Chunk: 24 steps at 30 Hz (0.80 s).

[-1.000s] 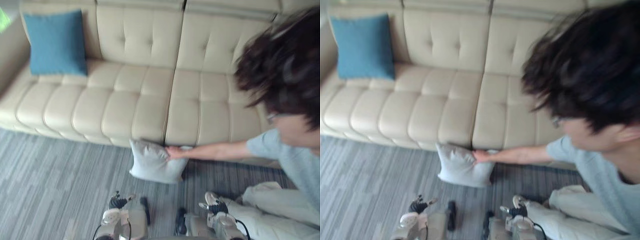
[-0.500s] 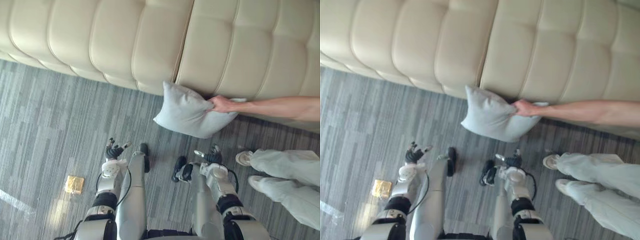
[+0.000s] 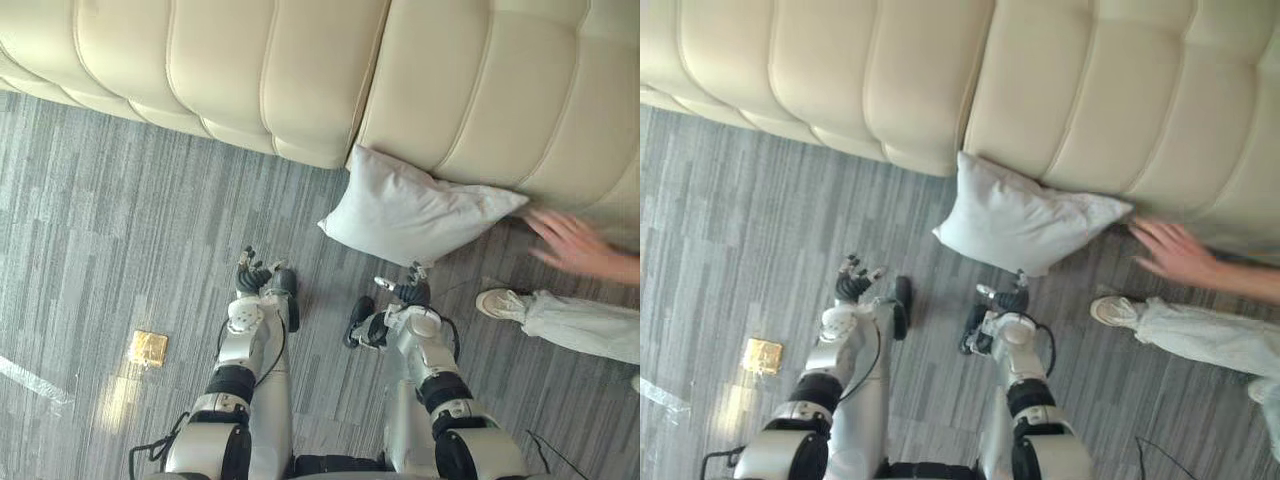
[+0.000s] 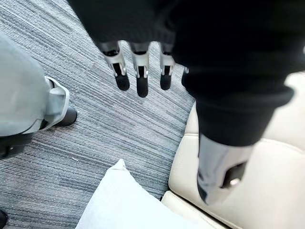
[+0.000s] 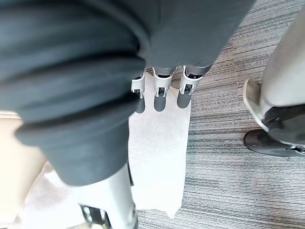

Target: Pick up cushions and gather them together orderly.

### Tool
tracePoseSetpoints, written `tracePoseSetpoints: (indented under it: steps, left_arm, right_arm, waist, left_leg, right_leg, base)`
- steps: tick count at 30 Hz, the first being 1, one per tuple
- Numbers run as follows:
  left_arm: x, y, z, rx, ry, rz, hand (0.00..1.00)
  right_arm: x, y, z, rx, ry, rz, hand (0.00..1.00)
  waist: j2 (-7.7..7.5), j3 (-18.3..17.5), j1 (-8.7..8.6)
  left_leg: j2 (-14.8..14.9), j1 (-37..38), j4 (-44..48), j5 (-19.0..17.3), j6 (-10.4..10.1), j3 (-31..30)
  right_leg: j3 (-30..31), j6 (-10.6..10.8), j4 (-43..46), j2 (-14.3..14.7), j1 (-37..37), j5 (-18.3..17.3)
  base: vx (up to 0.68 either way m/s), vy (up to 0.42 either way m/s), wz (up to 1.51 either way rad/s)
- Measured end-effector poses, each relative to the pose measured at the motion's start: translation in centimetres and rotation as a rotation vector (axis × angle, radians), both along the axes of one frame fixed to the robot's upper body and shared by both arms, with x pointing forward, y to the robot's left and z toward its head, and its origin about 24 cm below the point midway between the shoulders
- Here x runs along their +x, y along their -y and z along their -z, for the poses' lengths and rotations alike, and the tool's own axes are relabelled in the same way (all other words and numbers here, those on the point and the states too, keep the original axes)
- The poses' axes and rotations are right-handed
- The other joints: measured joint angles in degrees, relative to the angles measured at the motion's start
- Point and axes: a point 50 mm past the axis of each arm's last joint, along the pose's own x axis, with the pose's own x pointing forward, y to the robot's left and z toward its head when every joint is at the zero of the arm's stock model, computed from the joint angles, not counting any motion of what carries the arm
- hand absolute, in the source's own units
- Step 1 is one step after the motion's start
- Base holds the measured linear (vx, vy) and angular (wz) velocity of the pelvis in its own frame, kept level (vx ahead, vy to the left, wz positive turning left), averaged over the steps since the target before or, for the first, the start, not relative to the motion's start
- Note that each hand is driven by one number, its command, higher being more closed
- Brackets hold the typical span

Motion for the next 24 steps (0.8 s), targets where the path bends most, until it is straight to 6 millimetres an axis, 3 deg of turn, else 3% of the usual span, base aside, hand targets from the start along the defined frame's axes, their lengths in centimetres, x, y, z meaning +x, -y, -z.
tracePoseSetpoints:
  steps: [5,10,17,20,24]
  left_arm:
    - [-2.2,-0.2,2.3,0.013,-0.081,0.005,0.0]
    - [-6.3,-0.9,6.5,0.026,-0.252,0.02,0.0]
    - [-12.5,-1.5,11.2,0.045,-0.5,0.036,0.0]
    - [-14.4,-1.5,12.3,0.053,-0.577,0.062,0.0]
    - [-15.4,-1.7,12.9,0.035,-0.623,0.048,0.0]
  right_arm:
    - [-2.7,0.8,2.5,0.011,-0.082,0.021,0.0]
    - [-7.4,1.6,6.1,0.025,-0.224,0.04,0.0]
    - [-14.6,2.6,10.4,0.048,-0.463,0.073,0.0]
    - [-16.1,3.1,10.9,0.048,-0.504,0.088,0.0]
    - [-17.0,3.5,11.5,0.065,-0.54,0.117,0.0]
  waist:
    - [-0.26,-0.25,-0.64]
    - [-1.52,-1.84,-1.35]
    - [-1.84,-14.51,-1.64]
    - [-0.64,-18.18,-1.82]
    - [-0.21,-20.2,-1.83]
  left_leg:
    - [0.17,7.26,-5.57,1.01,0.01,1.5]
    - [0.23,17.98,-11.53,1.27,-0.18,4.04]
    - [0.98,28.85,-20.28,1.71,-0.92,6.82]
    - [1.01,32.7,-23.64,1.94,-1.25,7.94]
    - [1.21,36.12,-25.8,2.04,-1.43,9.18]
  right_leg:
    - [0.81,0.58,-5.87,1.11,6.37,1.94]
    - [2.46,1.41,-11.89,1.99,15.61,3.03]
    - [2.92,2.73,-23.1,3.9,25.75,5.54]
    - [3.24,3.12,-27.48,4.46,29.43,6.67]
    - [4.1,3.35,-30.69,5.18,32.48,7.82]
  base:
    - [0.03,0.012,-0.14]
    - [0.08,0.001,-0.19]
    - [0.13,0.001,-0.18]
    - [0.11,0.011,-0.18]
    - [0.11,0.004,-0.13]
